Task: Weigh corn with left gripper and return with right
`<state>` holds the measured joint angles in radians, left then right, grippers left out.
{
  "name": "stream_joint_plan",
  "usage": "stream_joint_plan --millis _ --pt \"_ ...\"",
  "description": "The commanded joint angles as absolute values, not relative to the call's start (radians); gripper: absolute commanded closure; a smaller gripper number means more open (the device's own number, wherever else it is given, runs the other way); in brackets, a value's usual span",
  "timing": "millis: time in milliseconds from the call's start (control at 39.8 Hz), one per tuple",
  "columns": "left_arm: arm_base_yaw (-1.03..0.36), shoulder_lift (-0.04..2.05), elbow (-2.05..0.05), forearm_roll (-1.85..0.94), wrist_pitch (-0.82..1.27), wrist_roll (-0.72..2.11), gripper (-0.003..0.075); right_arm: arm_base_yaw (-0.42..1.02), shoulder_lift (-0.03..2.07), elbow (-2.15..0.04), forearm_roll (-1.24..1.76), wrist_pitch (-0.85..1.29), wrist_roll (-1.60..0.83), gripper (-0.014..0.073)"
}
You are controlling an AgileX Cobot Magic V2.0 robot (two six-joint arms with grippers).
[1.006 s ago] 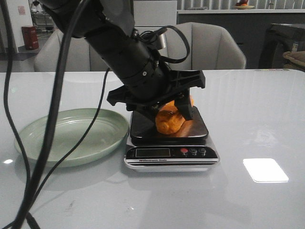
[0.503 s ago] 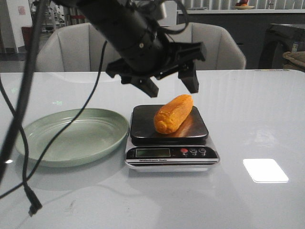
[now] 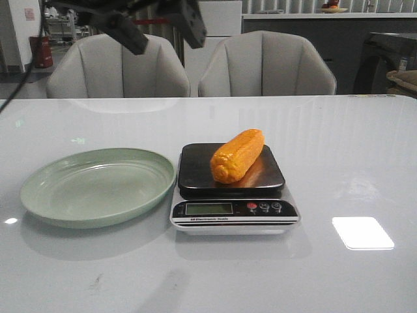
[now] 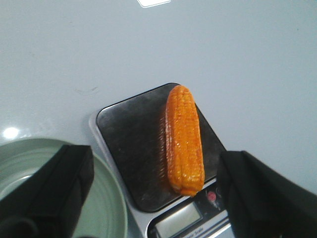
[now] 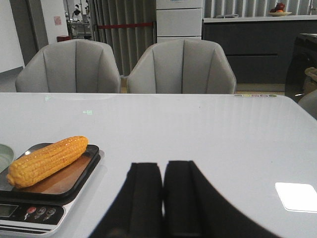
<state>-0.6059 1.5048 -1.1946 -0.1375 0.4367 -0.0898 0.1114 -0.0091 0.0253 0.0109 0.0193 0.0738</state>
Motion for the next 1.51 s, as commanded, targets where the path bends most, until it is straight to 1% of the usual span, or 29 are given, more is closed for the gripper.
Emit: stream_joint_plan --millis 0,327,503,679,780,931,1107,1208,1333,1358,1409,1484 --pt "-0.594 1.374 -1.153 -0.120 0.394 -0.092 0.0155 0.106 -0.029 0.036 0.000 -0.068 0.067 0.0427" --pt "-0.584 1.018 -0.917 -0.059 0.466 -0.092 0.0155 0.106 -0.029 0.036 0.000 -0.068 0.067 0.0427" --pt "-0.584 0.817 -0.814 -0.054 0.468 -0.092 0.0155 0.106 -0.029 0.036 0.000 -0.068 0.067 0.0427" --pt "-0.584 0.626 -0.696 0.008 0.471 -0.092 0.0155 0.106 -0.029 0.036 0.000 -0.068 0.067 0.0427" --pt "-0.584 0.512 -0.622 0.027 0.471 -0.092 0.0171 0.106 -0.029 0.036 0.000 -0.068 0.067 0.0427" --pt "-0.584 0.345 -0.535 0.029 0.471 -0.092 0.0239 0.106 -0.028 0.036 0.000 -0.067 0.067 0.0427" --pt "-0.584 0.152 -0.449 0.069 0.504 -0.092 0.0354 0.106 -0.028 0.036 0.000 -0.067 0.067 0.0427" --pt "-0.584 0.065 -0.421 0.082 0.569 -0.092 0.0447 0.106 -0.028 0.036 0.000 -0.074 0.067 0.0427" --pt "-0.584 0.006 -0.404 0.091 0.597 -0.092 0.0600 0.106 -0.028 0.036 0.000 -0.111 0.067 0.0427" --pt "-0.584 0.003 -0.402 0.094 0.594 -0.092 0.0613 0.106 -0.028 0.036 0.000 -0.124 0.067 0.0427" --pt "-0.584 -0.001 -0.402 0.100 0.592 -0.092 0.0603 0.106 -0.028 0.036 0.000 -0.160 0.068 0.0427" --pt "-0.584 -0.001 -0.402 0.107 0.592 -0.092 0.0607 0.107 -0.028 0.029 0.000 -0.237 0.073 0.0427"
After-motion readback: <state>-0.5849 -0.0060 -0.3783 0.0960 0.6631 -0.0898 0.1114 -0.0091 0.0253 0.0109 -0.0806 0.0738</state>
